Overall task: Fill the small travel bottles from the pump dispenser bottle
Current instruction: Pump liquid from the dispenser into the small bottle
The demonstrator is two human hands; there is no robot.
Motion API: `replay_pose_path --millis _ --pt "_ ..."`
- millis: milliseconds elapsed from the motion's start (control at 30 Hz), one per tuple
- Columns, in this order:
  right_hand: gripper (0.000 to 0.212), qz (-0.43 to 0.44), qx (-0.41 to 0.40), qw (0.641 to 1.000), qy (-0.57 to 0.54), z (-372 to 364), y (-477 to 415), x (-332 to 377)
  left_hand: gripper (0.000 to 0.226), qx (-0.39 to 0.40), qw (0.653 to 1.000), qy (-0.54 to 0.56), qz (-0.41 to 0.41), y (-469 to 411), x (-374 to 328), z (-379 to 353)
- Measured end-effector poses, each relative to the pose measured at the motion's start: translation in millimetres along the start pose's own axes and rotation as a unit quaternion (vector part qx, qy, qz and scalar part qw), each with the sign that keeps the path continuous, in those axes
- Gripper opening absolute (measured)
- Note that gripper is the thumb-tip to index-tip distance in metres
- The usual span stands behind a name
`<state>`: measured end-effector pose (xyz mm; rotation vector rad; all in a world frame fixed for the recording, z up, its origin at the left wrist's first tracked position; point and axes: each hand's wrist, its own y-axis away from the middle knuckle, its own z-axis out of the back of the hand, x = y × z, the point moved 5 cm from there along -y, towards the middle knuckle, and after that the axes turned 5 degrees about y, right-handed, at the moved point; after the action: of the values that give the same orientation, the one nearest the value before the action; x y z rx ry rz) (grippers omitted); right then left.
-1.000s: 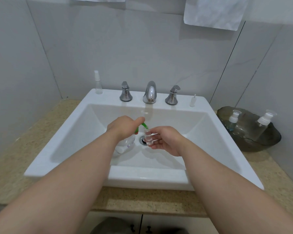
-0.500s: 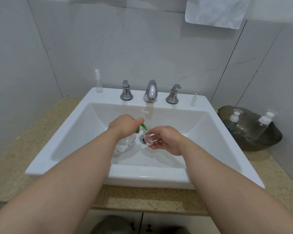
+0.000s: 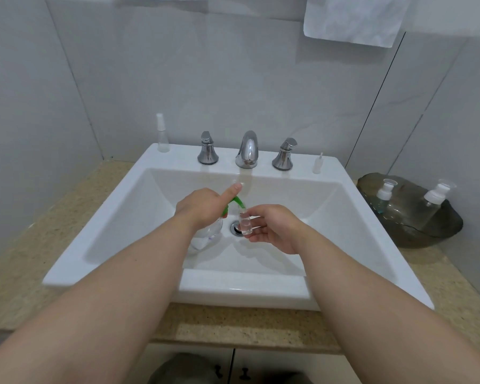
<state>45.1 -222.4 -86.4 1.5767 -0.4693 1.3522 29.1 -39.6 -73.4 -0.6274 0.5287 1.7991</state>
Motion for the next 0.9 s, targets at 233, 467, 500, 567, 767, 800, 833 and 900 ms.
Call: replay_pose_path --millis 233,467,500,567,767,800,833,900 --pt "0.018 -0.004 -0.001 1.0 0.004 0.5 0.3 -0.7 0.071 0.0 1.0 0.003 0.007 -0.5 -2.7 -1.6" --pt "0.015 0.001 0.012 1.0 0.016 -1.9 3.2 0.2 0.064 0.0 1.0 0.001 0.007 -7.5 1.0 -4.9" --pt "0.015 0.003 0.016 1.0 0.02 -2.5 3.9 0.4 0.063 0.0 1.0 0.002 0.005 -7.7 1.3 -5.0" --pt "0.015 0.005 0.019 1.0 0.024 -3.3 4.7 1.0 0.061 -0.001 1.0 0.0 0.002 -7.6 1.6 -4.9" --pt "0.015 0.005 0.024 0.999 0.038 -4.4 5.3 0.7 0.056 -0.001 1.0 -0.002 0.0 -6.4 -0.6 -3.8" --pt "0.015 0.005 0.027 0.999 0.041 -4.7 5.1 0.5 0.053 -0.001 1.0 -0.003 0.001 -5.8 -0.7 -3.6" --pt "0.015 0.004 0.029 0.999 0.044 -4.9 4.6 0.0 0.051 -0.001 1.0 -0.004 0.003 -5.5 -0.8 -3.5" --pt "0.015 0.0 0.029 0.999 0.045 -4.8 3.2 -1.1 0.048 0.0 1.0 -0.001 0.005 -5.2 -1.4 -3.3"
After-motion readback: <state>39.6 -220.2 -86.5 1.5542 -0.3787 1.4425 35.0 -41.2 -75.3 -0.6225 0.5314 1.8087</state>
